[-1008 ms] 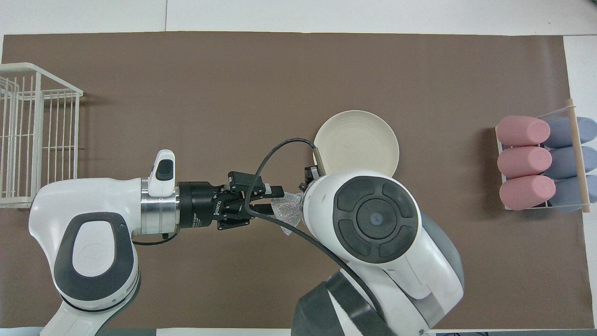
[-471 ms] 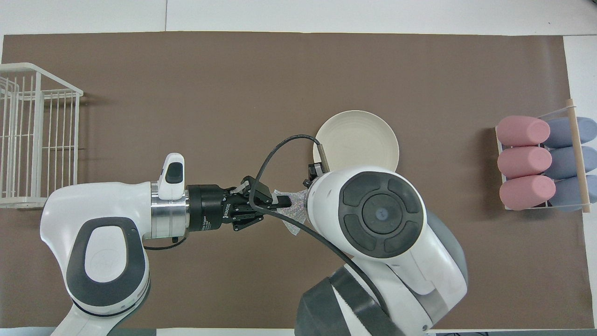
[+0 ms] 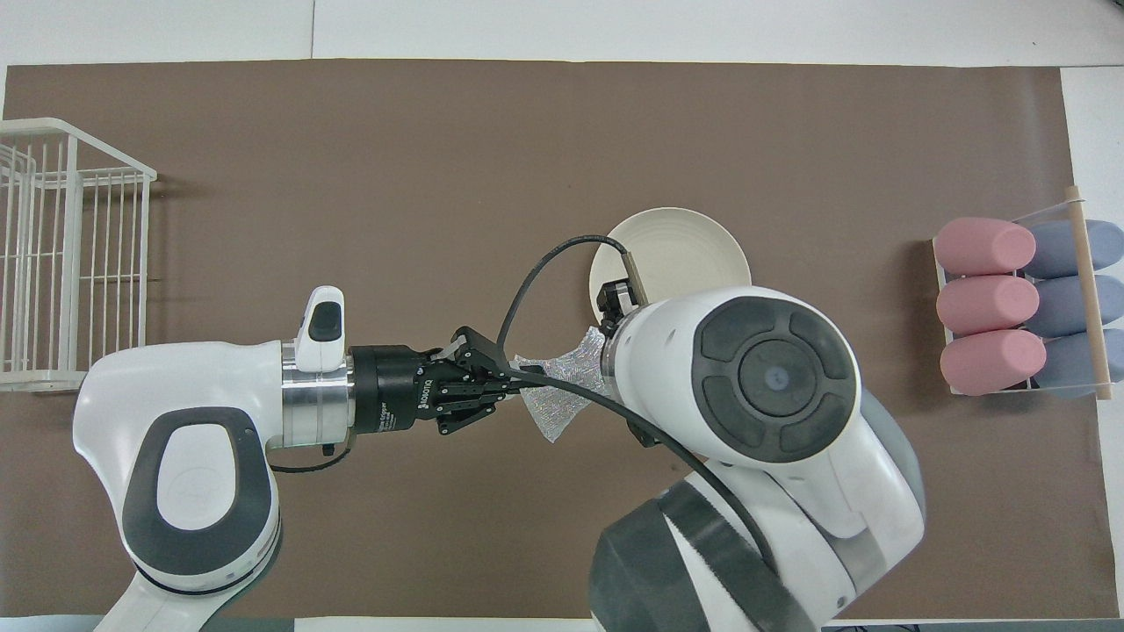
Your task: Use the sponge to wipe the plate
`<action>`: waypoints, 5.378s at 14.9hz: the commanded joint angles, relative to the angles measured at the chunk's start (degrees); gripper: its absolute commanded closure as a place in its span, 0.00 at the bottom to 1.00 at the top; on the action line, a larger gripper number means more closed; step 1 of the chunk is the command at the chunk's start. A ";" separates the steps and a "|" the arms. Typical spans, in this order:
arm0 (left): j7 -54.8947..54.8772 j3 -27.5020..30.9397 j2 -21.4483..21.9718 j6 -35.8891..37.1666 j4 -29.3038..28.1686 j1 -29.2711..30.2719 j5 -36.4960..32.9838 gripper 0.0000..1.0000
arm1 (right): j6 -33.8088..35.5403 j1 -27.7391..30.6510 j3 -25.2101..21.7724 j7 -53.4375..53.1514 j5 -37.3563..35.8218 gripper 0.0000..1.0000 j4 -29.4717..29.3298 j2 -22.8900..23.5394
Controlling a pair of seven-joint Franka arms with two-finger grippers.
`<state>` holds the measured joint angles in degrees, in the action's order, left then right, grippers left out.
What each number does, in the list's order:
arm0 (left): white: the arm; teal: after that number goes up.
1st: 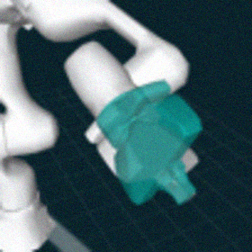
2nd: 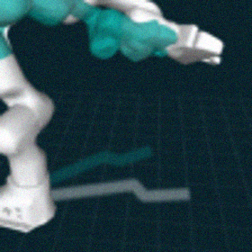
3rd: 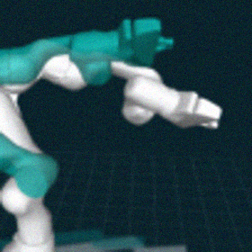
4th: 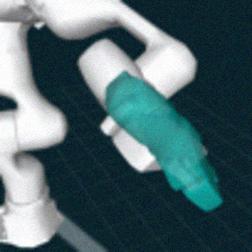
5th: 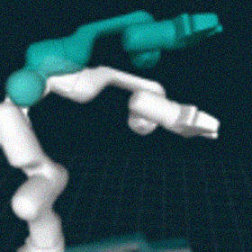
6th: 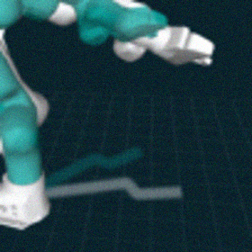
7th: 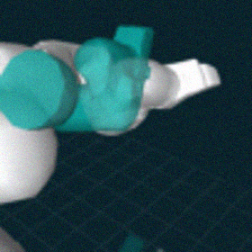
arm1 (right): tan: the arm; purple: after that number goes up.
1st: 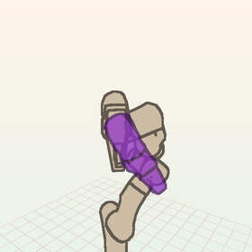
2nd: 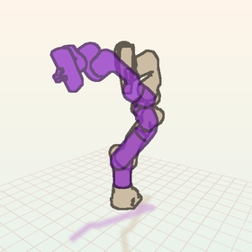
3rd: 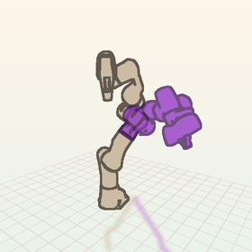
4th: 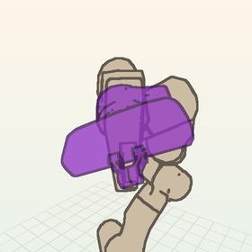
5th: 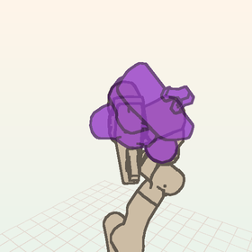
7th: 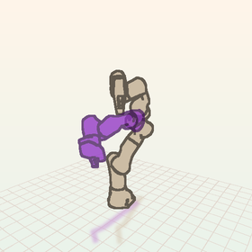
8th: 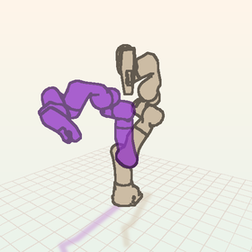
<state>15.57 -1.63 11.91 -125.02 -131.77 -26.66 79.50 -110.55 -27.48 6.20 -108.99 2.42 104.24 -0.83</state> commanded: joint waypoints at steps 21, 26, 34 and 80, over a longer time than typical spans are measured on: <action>4.03 0.57 -6.98 40.44 17.76 30.96 -28.42 1.00 | 14.32 25.48 -6.35 100.69 -1.19 0.00 -4.30 -3.48; -2.29 0.66 -8.65 50.03 21.98 33.69 -32.64 1.00 | 13.79 23.61 -12.09 113.03 -5.66 0.00 -8.00 -1.36; -15.30 0.05 -14.10 54.00 33.93 30.37 -56.34 1.00 | 17.20 22.83 -13.50 109.18 -4.62 0.00 -6.25 -2.41; 31.10 -0.31 -27.38 29.04 22.08 14.18 -149.28 0.00 | 19.76 22.82 -13.67 113.39 -2.68 0.00 -7.04 -2.77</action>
<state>45.91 -2.56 -16.78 -94.95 -108.34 -11.72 -69.59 -91.94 -4.93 -7.57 3.11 -1.13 97.29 -3.08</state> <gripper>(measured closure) 0.410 0.000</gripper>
